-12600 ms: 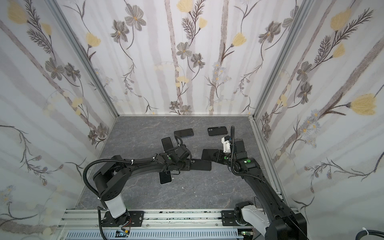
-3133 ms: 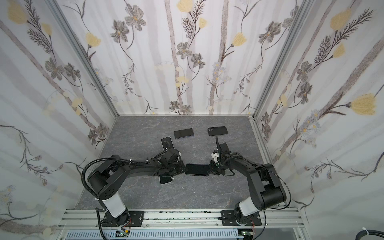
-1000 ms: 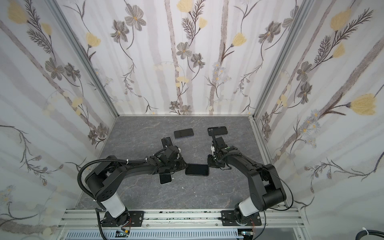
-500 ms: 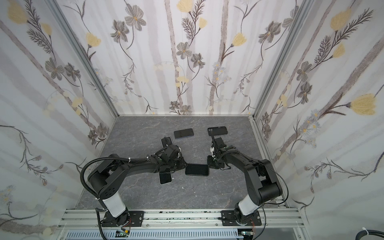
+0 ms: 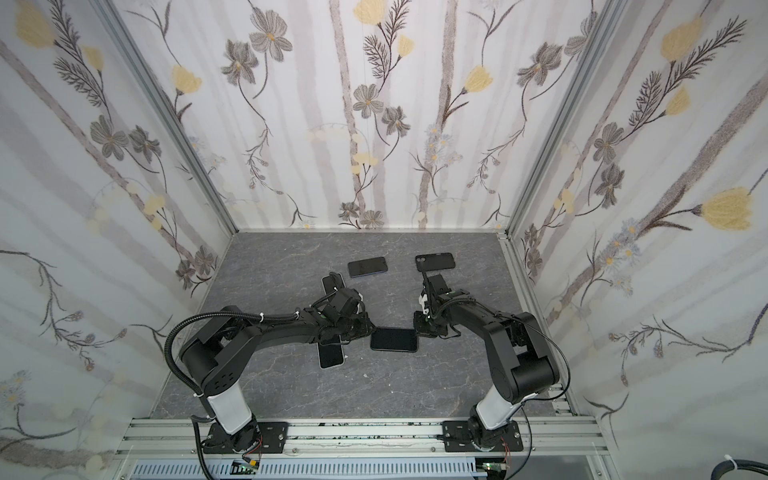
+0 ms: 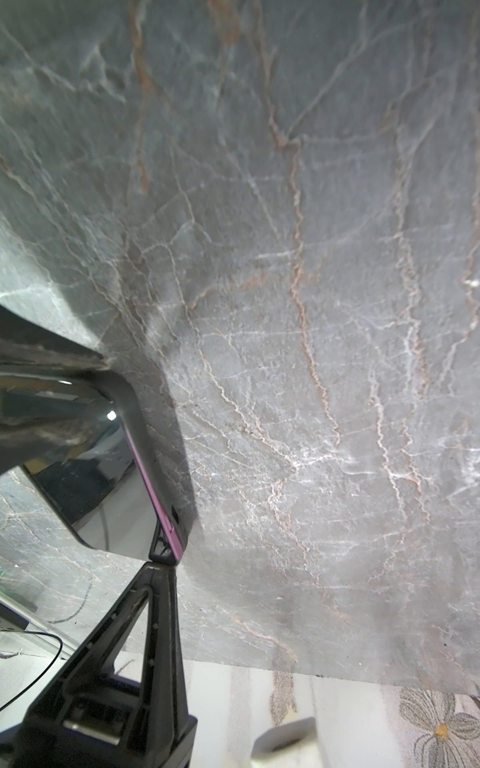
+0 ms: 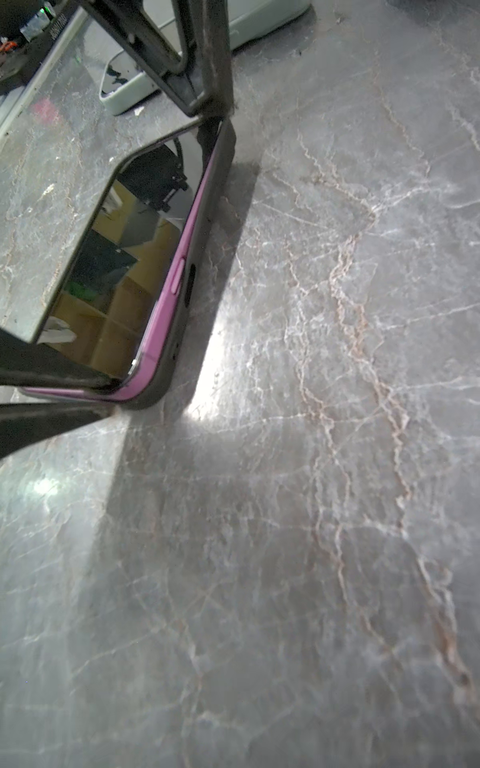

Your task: Put the phone into the phone case

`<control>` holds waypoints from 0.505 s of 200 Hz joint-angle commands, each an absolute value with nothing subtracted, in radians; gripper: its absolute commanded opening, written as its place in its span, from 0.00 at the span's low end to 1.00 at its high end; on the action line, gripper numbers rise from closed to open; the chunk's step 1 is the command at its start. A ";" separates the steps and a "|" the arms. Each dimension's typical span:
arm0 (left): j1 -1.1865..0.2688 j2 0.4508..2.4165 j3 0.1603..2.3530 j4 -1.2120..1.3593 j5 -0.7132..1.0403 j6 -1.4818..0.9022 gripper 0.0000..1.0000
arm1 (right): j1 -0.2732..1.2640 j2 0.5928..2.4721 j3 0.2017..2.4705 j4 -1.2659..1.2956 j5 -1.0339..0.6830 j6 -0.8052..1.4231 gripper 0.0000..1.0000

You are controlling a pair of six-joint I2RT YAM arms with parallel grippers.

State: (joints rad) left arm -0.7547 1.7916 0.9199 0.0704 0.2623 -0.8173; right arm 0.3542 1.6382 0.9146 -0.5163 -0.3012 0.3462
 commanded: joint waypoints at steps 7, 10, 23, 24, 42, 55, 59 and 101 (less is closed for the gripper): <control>-0.755 1.799 0.927 0.064 0.253 -0.810 0.20 | 0.355 1.655 0.917 -0.515 -0.280 0.331 0.10; -0.754 1.798 0.926 0.064 0.253 -0.810 0.20 | 0.354 1.656 0.917 -0.515 -0.278 0.331 0.10; -0.755 1.801 0.923 0.067 0.249 -0.810 0.20 | 0.353 1.662 0.916 -0.514 -0.278 0.331 0.10; -0.755 1.801 0.923 0.067 0.249 -0.810 0.20 | 0.353 1.662 0.916 -0.514 -0.278 0.331 0.10; -0.755 1.805 0.917 0.071 0.247 -0.810 0.19 | 0.354 1.664 0.916 -0.513 -0.278 0.331 0.10; -0.755 1.810 0.916 0.072 0.247 -0.810 0.19 | 0.354 1.665 0.916 -0.517 -0.273 0.331 0.10; -0.755 1.810 0.914 0.073 0.247 -0.810 0.19 | 0.355 1.667 0.916 -0.517 -0.272 0.331 0.10; -0.755 1.812 0.902 0.081 0.247 -0.813 0.19 | 0.357 1.680 0.905 -0.531 -0.228 0.324 0.10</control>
